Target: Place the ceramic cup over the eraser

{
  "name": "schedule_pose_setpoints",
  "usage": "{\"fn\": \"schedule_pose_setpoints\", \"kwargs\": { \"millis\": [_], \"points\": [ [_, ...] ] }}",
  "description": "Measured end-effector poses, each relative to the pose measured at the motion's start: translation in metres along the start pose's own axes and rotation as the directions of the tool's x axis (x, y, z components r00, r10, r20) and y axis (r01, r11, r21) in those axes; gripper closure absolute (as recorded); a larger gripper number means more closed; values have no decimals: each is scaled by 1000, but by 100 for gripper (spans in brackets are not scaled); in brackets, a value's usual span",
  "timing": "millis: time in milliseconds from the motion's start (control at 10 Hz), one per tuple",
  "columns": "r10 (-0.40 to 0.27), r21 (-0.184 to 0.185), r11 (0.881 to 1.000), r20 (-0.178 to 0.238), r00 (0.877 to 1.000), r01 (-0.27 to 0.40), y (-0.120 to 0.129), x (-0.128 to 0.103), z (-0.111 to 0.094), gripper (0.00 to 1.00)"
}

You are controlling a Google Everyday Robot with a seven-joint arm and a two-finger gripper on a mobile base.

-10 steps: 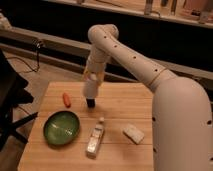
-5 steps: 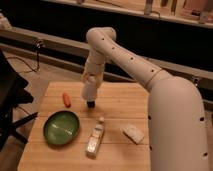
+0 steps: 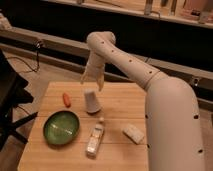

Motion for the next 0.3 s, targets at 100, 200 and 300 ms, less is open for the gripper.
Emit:
{"fn": "schedule_pose_setpoints", "kwargs": {
  "millis": [100,200,300],
  "points": [
    [-2,-2,1000,1,1000,2,-2,-2,-7,54],
    [-1,-4,1000,5,1000,1,-2,-2,-8,47],
    [-1,-5,1000,8,1000,1,-1,-2,-5,44]
  ]
}}
